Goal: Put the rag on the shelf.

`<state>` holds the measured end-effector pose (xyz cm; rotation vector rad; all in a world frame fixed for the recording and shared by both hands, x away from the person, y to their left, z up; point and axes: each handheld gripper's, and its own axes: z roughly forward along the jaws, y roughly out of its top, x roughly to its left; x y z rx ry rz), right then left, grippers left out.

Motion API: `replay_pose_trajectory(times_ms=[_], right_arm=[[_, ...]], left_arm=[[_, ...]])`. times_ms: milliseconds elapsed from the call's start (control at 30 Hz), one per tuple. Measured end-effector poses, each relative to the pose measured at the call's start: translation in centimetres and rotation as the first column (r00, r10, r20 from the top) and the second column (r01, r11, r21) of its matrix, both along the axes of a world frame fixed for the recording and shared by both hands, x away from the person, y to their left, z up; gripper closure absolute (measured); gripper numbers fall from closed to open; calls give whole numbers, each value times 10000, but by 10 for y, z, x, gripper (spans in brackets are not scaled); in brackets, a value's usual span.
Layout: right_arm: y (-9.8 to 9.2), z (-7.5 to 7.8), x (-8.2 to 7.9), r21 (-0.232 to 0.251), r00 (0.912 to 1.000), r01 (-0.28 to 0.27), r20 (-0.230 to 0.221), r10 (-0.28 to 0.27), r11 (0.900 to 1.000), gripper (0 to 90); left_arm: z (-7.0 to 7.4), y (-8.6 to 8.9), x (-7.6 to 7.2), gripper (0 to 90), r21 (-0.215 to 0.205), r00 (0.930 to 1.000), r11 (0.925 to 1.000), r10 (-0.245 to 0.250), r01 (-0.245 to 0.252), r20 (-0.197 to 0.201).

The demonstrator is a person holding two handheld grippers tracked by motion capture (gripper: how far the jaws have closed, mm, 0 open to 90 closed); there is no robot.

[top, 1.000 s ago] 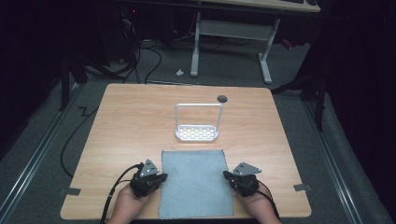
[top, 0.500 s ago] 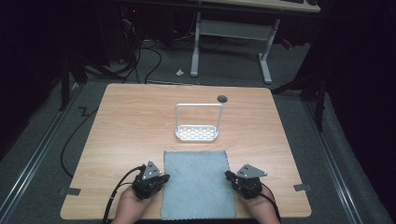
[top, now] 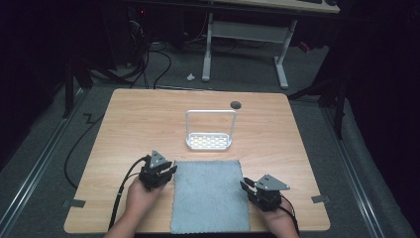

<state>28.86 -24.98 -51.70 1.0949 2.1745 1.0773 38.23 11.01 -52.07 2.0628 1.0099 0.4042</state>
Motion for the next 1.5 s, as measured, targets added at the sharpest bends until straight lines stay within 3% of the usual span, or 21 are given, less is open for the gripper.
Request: replay_pose_trajectory(times_ms=[100, 300, 400, 500, 667, 867, 900, 1000, 1100, 1367, 1467, 1500], right_arm=[[0, 1, 1, 51, 10000, -14, -12, 14, 10000, 745], [3, 4, 6, 263, 9998, 134, -179, -129, 9996, 743], [5, 7, 20, 438, 9984, 312, -475, -291, 9986, 689], [9, 9, 26, 222, 9983, 336, -484, -325, 9992, 675], [16, 3, 53, -310, 9916, 997, -802, -1019, 9945, 632], [14, -2, 78, -351, 9819, 1476, -1147, -1506, 9884, 627], [14, -5, 85, -439, 9785, 1437, -1432, -1486, 9886, 618], [17, -9, 90, -587, 9758, 1492, -1526, -1566, 9871, 609], [17, -10, 93, -375, 9727, 1627, -1615, -1667, 9860, 609], [20, -11, 93, -456, 9755, 1515, -1540, -1568, 9874, 654], [20, -11, 93, -465, 9768, 1451, -1526, -1506, 9883, 688], [22, -11, 92, -454, 9775, 1388, -1537, -1442, 9893, 742]], left_arm=[[-2, -4, 6, 701, 44, 9999, 9999, 105, -105, -13], [-7, -10, 17, 701, 158, 9977, 9987, 498, -491, -468], [-10, -12, 14, 682, 149, 9980, 9986, 519, -514, -347], [-10, -13, 14, 686, 178, 9981, 9983, 554, -549, -268], [-12, -12, 14, 772, -263, 9964, 9968, 743, -754, -402], [-13, -13, 13, 868, -96, 9973, 9974, 708, -709, -175], [-13, -13, 13, 872, -125, 9975, 9975, 689, -691, -177], [-14, -12, 12, 881, -230, 9972, 9973, 690, -697, -287], [-13, -13, 11, 883, -92, 9977, 9978, 657, -659, -180], [-14, -12, 12, 888, -160, 9979, 9980, 604, -607, -233], [-14, -12, 12, 888, -183, 9979, 9980, 605, -609, -242], [-13, -12, 11, 889, -156, 9980, 9981, 589, -593, -229]])
